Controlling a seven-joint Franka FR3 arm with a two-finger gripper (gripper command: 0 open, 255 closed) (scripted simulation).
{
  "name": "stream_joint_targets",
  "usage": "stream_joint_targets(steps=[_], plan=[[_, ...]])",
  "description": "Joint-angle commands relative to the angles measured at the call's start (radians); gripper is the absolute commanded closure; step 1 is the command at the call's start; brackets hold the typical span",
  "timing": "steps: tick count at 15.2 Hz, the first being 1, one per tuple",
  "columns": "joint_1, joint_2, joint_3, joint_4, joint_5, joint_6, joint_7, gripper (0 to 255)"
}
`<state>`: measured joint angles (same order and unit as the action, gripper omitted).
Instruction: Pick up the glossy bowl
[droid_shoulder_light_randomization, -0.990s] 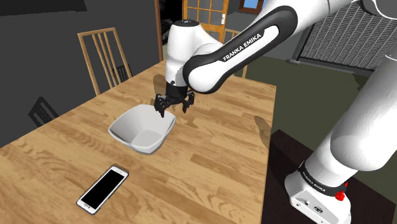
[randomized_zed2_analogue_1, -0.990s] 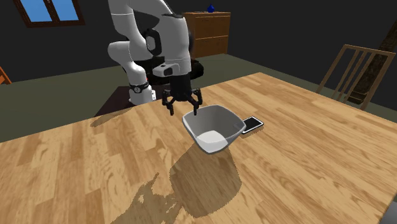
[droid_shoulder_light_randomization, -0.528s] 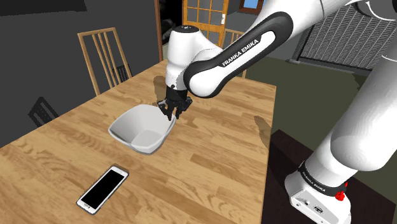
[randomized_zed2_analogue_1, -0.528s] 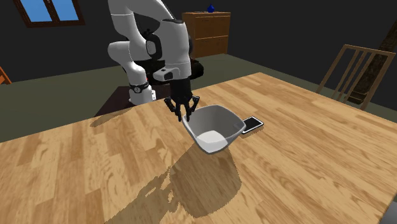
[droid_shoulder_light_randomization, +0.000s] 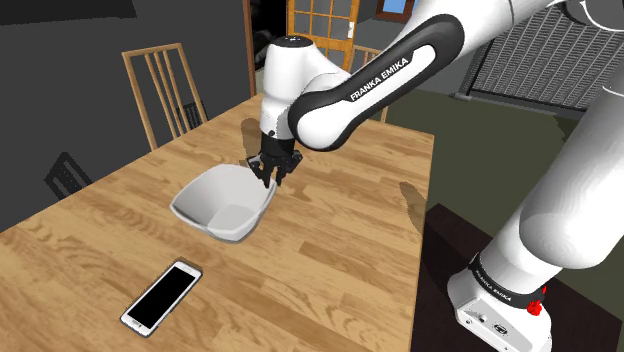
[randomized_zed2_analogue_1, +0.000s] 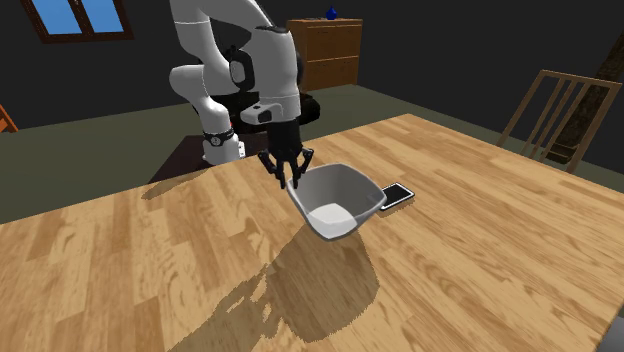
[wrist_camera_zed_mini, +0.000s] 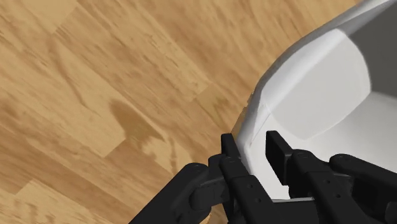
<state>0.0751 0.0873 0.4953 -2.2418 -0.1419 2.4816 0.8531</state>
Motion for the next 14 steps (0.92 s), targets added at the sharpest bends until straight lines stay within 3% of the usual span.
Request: stream_joint_targets(steps=[1,14], plan=[[-0.002,-0.014,0.002,0.01,0.014,-0.022,-0.012,255],[-0.007,-0.11,0.005,0.084,0.095,-0.177,-0.073,255]])
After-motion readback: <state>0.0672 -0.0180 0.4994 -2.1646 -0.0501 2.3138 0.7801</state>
